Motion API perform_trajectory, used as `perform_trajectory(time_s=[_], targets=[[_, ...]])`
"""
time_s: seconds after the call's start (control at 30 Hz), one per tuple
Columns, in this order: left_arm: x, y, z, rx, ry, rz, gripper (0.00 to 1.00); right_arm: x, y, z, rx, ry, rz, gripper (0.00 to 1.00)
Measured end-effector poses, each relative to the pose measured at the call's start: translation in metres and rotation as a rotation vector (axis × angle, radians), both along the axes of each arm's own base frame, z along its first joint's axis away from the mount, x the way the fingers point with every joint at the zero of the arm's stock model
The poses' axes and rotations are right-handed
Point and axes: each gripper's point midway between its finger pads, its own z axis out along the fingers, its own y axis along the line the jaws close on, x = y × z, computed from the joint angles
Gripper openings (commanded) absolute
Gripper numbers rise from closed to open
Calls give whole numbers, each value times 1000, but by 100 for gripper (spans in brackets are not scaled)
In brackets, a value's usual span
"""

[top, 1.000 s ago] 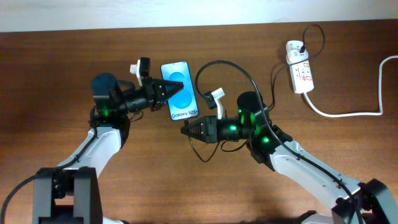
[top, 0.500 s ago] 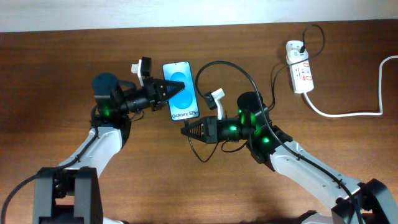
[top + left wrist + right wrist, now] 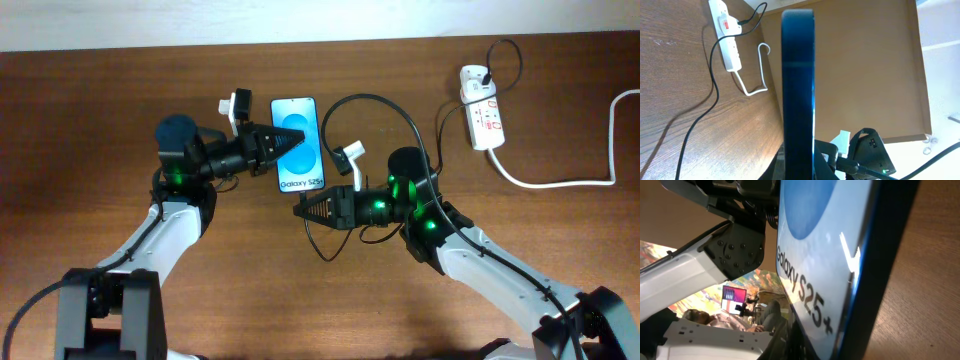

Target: Plug charger to phone and switch on socket

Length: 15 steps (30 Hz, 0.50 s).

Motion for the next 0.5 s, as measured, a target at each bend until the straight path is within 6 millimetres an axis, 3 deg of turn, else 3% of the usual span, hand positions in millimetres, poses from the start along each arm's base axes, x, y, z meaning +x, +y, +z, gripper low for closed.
perform_trajectory(time_s=[0.4, 0.5], targets=[[-6, -5, -1, -1, 5, -34, 0, -3, -1, 0, 2, 17, 17, 13], [-6, -4, -1, -1, 6, -32, 0, -3, -1, 0, 3, 15, 18, 24]])
